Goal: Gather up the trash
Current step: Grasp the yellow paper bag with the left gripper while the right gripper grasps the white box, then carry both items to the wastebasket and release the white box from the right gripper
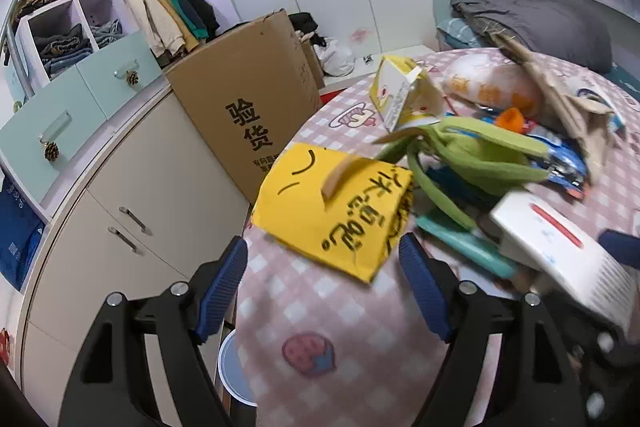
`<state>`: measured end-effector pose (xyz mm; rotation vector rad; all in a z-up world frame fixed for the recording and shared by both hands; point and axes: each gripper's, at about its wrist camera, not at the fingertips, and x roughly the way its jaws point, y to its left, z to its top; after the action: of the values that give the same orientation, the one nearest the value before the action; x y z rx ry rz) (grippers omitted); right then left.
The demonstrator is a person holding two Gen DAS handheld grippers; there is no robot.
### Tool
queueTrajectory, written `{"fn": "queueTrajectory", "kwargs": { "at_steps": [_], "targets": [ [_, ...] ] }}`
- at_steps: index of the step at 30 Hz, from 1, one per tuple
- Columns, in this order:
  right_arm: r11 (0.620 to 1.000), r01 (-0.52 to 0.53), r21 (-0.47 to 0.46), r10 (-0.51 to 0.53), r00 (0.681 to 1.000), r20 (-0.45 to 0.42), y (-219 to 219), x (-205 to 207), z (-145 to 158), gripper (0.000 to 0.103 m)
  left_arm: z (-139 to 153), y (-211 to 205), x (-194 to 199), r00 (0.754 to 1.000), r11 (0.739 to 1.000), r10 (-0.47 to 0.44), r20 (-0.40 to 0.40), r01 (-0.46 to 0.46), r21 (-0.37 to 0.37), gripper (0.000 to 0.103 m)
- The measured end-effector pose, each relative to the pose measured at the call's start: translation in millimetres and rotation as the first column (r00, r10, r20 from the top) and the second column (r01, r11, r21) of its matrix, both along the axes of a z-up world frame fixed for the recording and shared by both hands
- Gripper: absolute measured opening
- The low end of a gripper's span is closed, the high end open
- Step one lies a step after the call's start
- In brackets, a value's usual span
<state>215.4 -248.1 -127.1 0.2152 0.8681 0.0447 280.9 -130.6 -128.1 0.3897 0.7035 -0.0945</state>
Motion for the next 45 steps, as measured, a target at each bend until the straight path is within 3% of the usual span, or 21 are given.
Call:
{"fn": "queueTrajectory", "kwargs": {
  "at_steps": [2, 3, 4, 5, 8, 11, 18, 24, 34, 45],
  "targets": [
    [1.000, 0.001, 0.001, -0.001, 1.000, -0.001, -1, 1, 1, 0.068, -5, 1, 11, 1.000, 1.000, 0.028, -0.015, -0.028, -0.006, 0.071],
    [1.000, 0.006, 0.003, -0.006, 1.000, 0.000, -1, 2, 1, 0.067, -6, 3, 13, 0.999, 0.999, 0.036, -0.016, -0.037, -0.012, 0.060],
    [1.000, 0.007, 0.005, -0.007, 1.000, 0.002, -1, 2, 1, 0.065, -6, 6, 14, 0.999, 0.999, 0.040, -0.026, -0.041, -0.031, 0.034],
    [1.000, 0.007, 0.009, -0.007, 1.000, 0.004, -2, 2, 1, 0.059, -5, 11, 15, 0.998, 0.997, 0.045, -0.054, -0.048, -0.064, 0.021],
    [1.000, 0.015, 0.014, -0.015, 1.000, 0.015, -2, -1, 4, 0.049, -2, 25, 7, 0.997, 0.988, 0.047, -0.067, -0.057, -0.143, 0.005],
    [0.999, 0.029, 0.026, -0.030, 0.999, 0.042, -4, -8, 10, 0.036, 4, 38, -2, 0.997, 0.976, 0.033, -0.076, -0.049, -0.214, 0.005],
    [0.998, 0.041, 0.055, -0.045, 0.996, 0.074, 1, -26, 17, 0.025, 19, 54, -40, 0.998, 0.956, -0.006, -0.061, -0.013, -0.292, 0.005],
    [0.997, 0.062, 0.052, -0.067, 0.990, 0.120, 6, -47, 31, 0.021, 33, 63, -69, 0.999, 0.944, -0.031, -0.035, 0.018, -0.331, 0.005],
    [0.997, 0.059, 0.045, -0.067, 0.971, 0.229, 21, -82, 71, 0.018, 59, 86, -100, 0.998, 0.896, -0.055, -0.009, 0.045, -0.441, 0.005],
    [0.992, -0.112, 0.064, 0.088, 0.952, 0.294, 87, -56, 98, 0.018, 65, 160, -97, 0.995, 0.857, 0.089, -0.035, -0.095, -0.507, 0.005]
  ]
}}
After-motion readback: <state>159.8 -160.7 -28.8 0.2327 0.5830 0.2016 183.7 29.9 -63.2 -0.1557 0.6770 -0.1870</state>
